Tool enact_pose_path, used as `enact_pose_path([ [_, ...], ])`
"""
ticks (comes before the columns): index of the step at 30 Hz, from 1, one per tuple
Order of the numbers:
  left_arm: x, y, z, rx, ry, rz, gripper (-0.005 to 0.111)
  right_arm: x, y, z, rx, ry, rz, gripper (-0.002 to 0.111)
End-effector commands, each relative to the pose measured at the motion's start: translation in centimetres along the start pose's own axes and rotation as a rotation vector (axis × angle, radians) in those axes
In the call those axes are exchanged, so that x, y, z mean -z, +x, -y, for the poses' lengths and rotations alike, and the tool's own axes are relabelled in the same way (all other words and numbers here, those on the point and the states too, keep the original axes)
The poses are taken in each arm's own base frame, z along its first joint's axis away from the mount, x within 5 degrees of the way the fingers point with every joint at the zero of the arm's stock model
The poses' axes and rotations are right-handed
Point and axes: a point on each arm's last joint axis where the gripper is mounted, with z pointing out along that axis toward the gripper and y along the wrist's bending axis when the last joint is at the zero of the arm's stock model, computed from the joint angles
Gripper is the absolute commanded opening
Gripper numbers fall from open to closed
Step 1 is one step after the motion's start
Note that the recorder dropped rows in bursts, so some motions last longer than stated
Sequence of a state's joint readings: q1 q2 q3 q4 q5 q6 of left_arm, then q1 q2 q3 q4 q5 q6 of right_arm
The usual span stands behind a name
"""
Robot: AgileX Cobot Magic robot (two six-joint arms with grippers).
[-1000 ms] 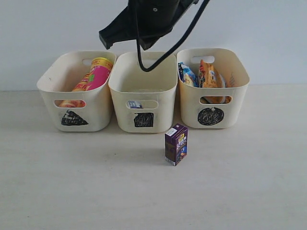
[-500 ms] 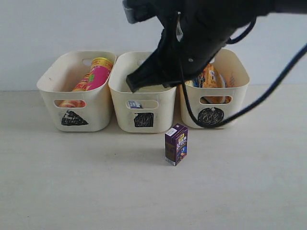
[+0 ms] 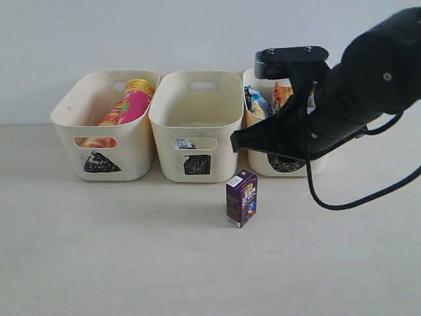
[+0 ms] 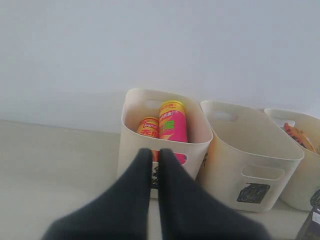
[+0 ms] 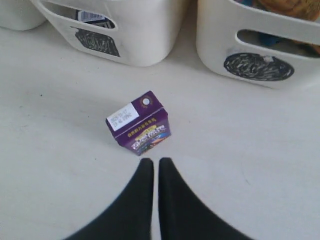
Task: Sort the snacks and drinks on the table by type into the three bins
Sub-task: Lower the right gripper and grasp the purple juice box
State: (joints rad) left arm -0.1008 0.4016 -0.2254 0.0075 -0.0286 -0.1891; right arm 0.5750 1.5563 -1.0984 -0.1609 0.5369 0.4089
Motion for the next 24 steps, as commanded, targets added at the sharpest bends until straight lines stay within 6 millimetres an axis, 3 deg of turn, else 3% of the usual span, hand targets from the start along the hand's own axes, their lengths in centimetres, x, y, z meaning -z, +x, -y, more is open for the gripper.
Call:
enact_pose_path([
  [1,0.1,0.1,0.0,0.002,0.006,0.004,0.004,-0.3,0.2,1.4,-0.046,-0.063,-0.010,0.000],
  [8,0.1,0.1,0.0,0.002,0.006,0.004,0.004,-1.7,0.7,2.9,-0.063,-0.160,-0.106,0.000],
  [16,0.1,0.2,0.0,0.002,0.004,-0.004,0.004,-4.0,1.5,2.7,0.034,-0.201,-0.242,0.002],
  [19,0.1,0.2,0.0,0.002,0.004,-0.004,0.004,-4.7,0.6,2.5,0.062,-0.216,-0.261,0.022],
  [24,0.1,0.2,0.0,0.002,0.004,-0.004,0.004,-5.9,-1.1,2.2,0.096,-0.227,-0.249,0.078],
])
